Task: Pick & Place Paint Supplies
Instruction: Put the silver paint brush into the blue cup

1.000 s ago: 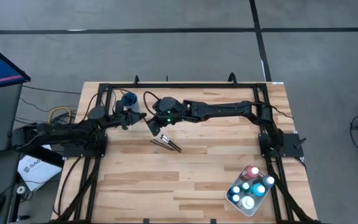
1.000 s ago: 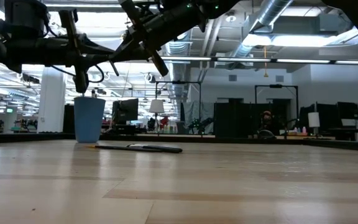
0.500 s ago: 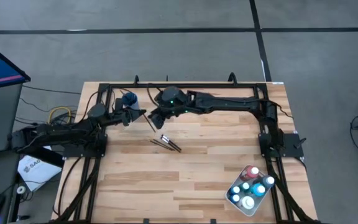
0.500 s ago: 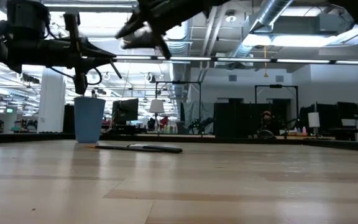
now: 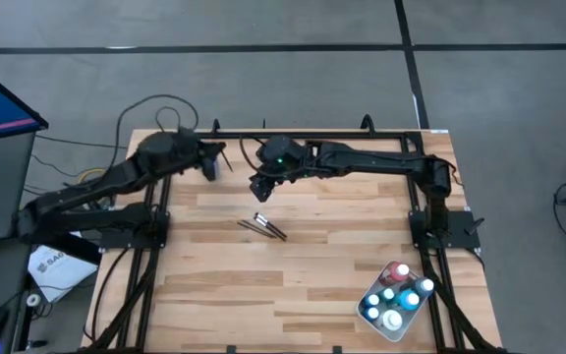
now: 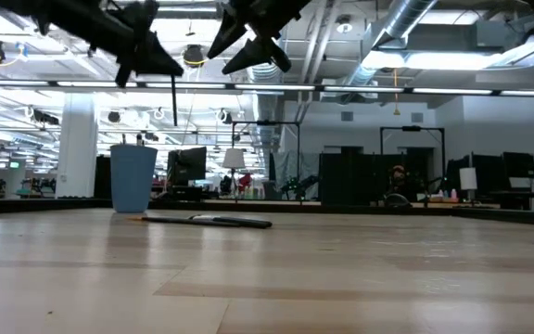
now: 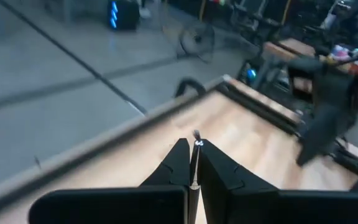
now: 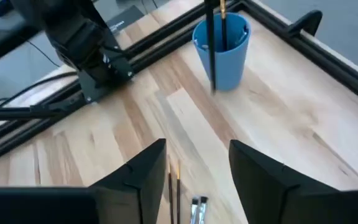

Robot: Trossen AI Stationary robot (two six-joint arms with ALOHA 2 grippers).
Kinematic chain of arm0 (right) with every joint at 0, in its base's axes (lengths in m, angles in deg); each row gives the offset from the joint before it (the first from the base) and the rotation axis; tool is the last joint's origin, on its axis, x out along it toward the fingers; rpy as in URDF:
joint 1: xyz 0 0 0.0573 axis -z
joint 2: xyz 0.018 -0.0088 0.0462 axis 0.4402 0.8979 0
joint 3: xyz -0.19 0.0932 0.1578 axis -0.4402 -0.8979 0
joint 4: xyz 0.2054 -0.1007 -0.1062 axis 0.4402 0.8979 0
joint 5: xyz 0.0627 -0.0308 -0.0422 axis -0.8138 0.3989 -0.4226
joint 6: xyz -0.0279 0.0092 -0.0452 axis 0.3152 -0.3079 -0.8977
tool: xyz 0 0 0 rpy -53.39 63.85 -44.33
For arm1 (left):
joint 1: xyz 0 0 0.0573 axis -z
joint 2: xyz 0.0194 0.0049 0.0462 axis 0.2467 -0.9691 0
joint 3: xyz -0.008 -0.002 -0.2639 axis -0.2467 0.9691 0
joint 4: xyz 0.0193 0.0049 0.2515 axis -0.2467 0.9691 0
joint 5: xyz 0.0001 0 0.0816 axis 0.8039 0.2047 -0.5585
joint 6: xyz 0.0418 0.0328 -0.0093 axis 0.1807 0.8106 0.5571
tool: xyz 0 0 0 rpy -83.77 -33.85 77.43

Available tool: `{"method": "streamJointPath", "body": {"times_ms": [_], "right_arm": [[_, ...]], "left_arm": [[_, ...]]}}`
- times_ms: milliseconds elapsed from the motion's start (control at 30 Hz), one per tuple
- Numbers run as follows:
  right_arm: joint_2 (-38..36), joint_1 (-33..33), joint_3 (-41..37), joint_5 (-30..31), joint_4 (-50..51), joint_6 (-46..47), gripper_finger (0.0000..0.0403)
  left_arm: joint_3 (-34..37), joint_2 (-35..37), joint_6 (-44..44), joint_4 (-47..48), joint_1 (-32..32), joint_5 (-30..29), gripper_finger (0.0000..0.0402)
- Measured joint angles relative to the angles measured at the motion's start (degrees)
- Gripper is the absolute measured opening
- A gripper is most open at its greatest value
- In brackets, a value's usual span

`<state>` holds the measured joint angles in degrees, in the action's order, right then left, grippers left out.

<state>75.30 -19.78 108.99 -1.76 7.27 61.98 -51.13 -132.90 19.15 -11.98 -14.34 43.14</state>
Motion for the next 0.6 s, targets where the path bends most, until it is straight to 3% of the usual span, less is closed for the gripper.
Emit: {"method": "streamJointPath", "body": {"times_ms": [167,400,600], "right_arm": [[0.0,0.1,0.0,0.21,0.49,-0.14,0.0155],[0.68,0.01,-0.04,0.17,1.17,-0.12,0.0146],[0.7,0.06,-0.04,0.15,1.4,-0.12,0.0149]], "left_arm": [[-2.55,3.03,7.77,0.15,0.04,-8.31,0.0001],[0.61,8.55,16.54,2.1,-0.11,-27.24,0.0001],[6.71,10.25,9.79,2.01,-1.38,-22.97,0.0001]]}}
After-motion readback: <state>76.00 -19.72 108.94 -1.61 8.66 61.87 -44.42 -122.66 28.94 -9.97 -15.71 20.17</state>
